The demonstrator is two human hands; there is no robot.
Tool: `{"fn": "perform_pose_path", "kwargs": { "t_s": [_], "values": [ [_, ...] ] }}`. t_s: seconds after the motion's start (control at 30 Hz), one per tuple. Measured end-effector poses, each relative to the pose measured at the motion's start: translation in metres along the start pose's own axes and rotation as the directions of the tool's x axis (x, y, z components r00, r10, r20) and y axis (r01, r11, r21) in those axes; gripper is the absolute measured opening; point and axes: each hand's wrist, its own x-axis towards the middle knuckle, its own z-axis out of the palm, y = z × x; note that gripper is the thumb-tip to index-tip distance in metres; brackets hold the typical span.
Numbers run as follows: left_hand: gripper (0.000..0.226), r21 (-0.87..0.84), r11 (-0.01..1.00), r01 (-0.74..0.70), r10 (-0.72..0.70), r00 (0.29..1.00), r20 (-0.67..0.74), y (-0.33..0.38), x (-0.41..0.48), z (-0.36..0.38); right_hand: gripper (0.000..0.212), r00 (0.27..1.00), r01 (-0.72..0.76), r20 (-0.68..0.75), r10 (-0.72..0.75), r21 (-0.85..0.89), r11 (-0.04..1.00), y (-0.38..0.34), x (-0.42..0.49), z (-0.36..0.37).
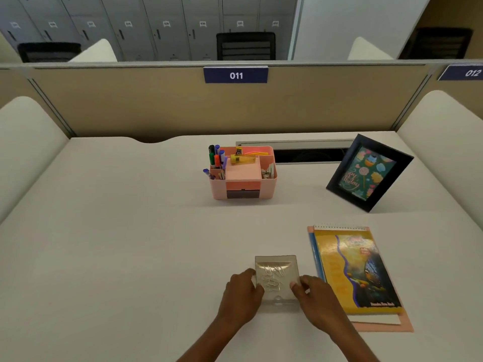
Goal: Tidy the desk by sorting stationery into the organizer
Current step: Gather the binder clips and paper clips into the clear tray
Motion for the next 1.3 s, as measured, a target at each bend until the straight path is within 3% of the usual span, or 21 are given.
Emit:
{"fn": "perform_pose_path", "kwargs": {
  "t_s": [0.07,0.17,0.3,0.47,0.53,0.63,0.77,0.9,1.03,1.13,1.3],
  "values": [
    [0.028,-0.071,0.997,0.008,-0.011,0.999,-0.035,0.0,0.002,-0.006,0.028,1.0,0.01,0.014,-0.012,0.127,0.992,-0.005,0.004,-0.002],
    [0.026,-0.172,0.985,0.005,-0.023,0.995,-0.102,0.006,0.009,-0.023,0.039,0.992,-0.015,0.123,-0.031,0.352,0.936,-0.013,0.011,-0.007],
    [0.034,-0.224,0.975,0.001,-0.036,0.987,-0.154,0.013,0.026,-0.046,0.044,0.982,-0.074,0.17,-0.077,0.732,0.677,-0.033,0.021,-0.012],
    [0.039,-0.229,0.973,0.0,-0.038,0.987,-0.158,0.026,0.048,-0.072,0.041,0.994,-0.051,0.088,-0.061,0.894,0.446,-0.056,0.043,-0.014],
    [0.037,-0.103,0.994,-0.049,0.021,0.966,-0.259,0.028,0.062,-0.087,0.036,0.997,-0.051,0.073,-0.039,0.913,0.406,-0.059,0.053,-0.015],
    [0.028,0.254,0.952,-0.169,0.262,0.881,-0.395,0.037,0.087,-0.108,0.035,0.996,-0.08,0.086,0.0,0.921,0.38,-0.058,0.068,-0.014],
    [0.027,0.601,0.705,-0.376,0.566,0.809,-0.158,0.067,0.135,-0.13,0.033,0.99,-0.131,0.139,0.005,0.923,0.361,-0.055,0.08,-0.008],
    [0.026,0.774,0.538,-0.332,0.565,0.824,-0.039,0.103,0.191,-0.152,0.032,0.984,-0.143,0.167,-0.053,0.941,0.307,-0.056,0.088,-0.002],
    [0.029,0.708,0.572,-0.415,0.449,0.88,0.153,0.119,0.233,-0.167,0.04,0.982,-0.137,0.167,-0.082,0.947,0.29,-0.061,0.096,0.002],
    [0.034,0.686,0.533,-0.496,0.348,0.867,0.356,0.121,0.248,-0.169,0.037,0.983,-0.125,0.158,-0.091,0.948,0.292,-0.064,0.102,0.003],
    [0.033,0.681,0.518,-0.517,0.328,0.856,0.4,0.118,0.261,-0.165,0.031,0.981,-0.133,0.162,-0.104,0.961,0.243,-0.066,0.108,0.006]
  ]
}}
